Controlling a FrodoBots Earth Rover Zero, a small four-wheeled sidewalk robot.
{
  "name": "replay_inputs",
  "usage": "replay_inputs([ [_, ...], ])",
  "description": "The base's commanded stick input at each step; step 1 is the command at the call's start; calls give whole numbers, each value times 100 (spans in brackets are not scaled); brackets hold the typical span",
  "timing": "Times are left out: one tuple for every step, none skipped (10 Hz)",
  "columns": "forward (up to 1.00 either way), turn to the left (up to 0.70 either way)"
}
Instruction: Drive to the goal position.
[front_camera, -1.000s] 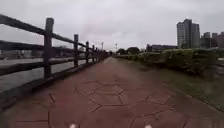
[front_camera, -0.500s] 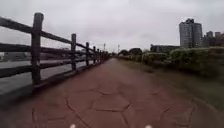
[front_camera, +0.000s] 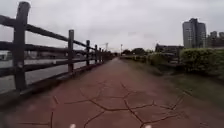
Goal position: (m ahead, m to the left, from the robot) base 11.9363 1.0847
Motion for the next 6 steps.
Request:
replay_inputs([
  [100,-37],
  [100,-4],
  [100,0],
  [100,0],
  [100,0],
  [100,0],
])
